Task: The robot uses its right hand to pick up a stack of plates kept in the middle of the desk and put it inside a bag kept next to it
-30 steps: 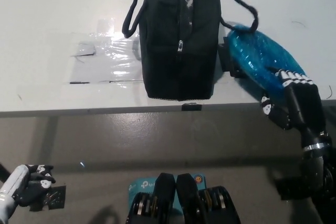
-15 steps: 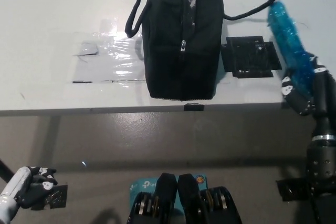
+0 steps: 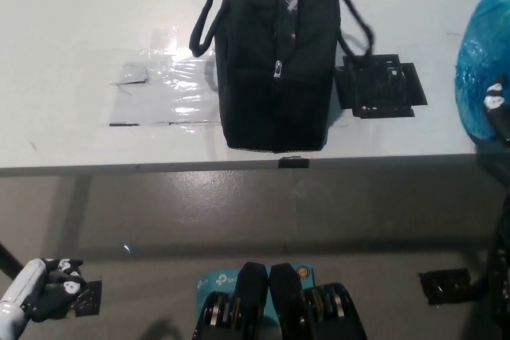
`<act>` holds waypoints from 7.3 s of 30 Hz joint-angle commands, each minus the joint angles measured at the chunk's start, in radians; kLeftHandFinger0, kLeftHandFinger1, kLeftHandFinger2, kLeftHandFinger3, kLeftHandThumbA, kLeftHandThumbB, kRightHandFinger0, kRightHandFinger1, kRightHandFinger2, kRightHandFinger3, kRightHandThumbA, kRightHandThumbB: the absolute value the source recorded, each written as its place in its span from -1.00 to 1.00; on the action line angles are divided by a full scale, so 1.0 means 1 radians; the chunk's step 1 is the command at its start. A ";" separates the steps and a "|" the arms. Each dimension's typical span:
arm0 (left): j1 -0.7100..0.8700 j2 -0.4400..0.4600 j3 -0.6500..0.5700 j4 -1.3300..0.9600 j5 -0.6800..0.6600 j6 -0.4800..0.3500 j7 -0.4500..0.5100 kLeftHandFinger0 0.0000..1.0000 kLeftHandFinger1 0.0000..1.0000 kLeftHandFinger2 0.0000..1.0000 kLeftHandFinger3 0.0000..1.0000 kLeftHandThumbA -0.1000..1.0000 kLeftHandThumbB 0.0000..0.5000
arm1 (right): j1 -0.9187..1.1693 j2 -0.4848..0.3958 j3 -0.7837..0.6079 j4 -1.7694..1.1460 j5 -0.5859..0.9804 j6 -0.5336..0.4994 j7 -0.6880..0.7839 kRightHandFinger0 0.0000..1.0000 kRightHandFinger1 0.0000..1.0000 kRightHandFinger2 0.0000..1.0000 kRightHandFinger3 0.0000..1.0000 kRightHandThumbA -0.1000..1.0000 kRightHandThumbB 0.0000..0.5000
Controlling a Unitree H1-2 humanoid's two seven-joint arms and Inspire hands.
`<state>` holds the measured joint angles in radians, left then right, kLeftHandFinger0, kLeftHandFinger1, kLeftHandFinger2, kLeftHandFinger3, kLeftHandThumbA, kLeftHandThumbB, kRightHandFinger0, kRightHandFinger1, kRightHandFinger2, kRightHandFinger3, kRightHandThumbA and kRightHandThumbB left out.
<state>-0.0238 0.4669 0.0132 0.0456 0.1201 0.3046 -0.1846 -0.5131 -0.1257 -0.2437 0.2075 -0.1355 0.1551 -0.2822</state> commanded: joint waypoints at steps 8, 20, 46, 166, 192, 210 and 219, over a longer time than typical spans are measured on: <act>0.029 0.042 0.020 -0.050 0.017 0.008 -0.001 0.34 0.34 0.56 0.64 -0.98 -0.80 | -0.463 -0.002 -0.076 -0.193 0.561 0.315 0.100 -1.00 -1.00 -0.45 -0.25 -1.00 -0.61; 0.034 0.040 0.017 -0.045 0.017 0.010 -0.003 0.36 0.37 0.61 0.68 -1.00 -0.78 | -0.547 -0.028 0.037 -0.179 0.596 0.315 0.065 -1.00 -1.00 -0.46 -0.35 -1.00 -0.49; 0.058 0.030 0.001 -0.066 0.027 0.019 -0.011 0.29 0.30 0.52 0.57 -1.00 -0.75 | -0.466 -0.042 0.452 -0.189 0.540 0.315 -0.064 -1.00 -0.99 -0.32 -0.54 -1.00 -0.42; 0.119 0.004 -0.049 -0.057 0.027 0.008 -0.006 0.28 0.34 0.48 0.40 -1.00 -0.73 | -0.673 0.201 0.182 0.301 -1.137 0.315 0.622 1.00 1.00 1.00 1.00 1.00 1.00; 0.116 0.019 -0.076 -0.028 0.055 0.007 -0.008 0.22 0.25 0.37 0.40 -1.00 -0.69 | -0.742 0.177 0.074 -0.031 -0.911 0.315 0.732 1.00 1.00 1.00 1.00 1.00 0.41; 0.127 0.025 -0.049 -0.046 0.037 0.001 0.001 0.18 0.22 0.38 0.46 -1.00 -0.66 | 0.292 0.154 0.057 -0.576 -0.378 -0.139 0.514 0.79 1.00 1.00 1.00 0.11 -0.39; 0.124 0.025 -0.043 -0.046 0.034 0.001 0.005 0.25 0.27 0.44 0.46 -1.00 -0.69 | 0.498 0.112 0.012 -0.287 -0.296 -0.393 0.378 1.00 1.00 1.00 1.00 -0.06 -0.37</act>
<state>0.0942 0.4650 -0.0559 0.0177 0.1429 0.3229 -0.1848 -0.1206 0.0221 -0.1885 -0.1839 -0.7657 0.2532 0.3243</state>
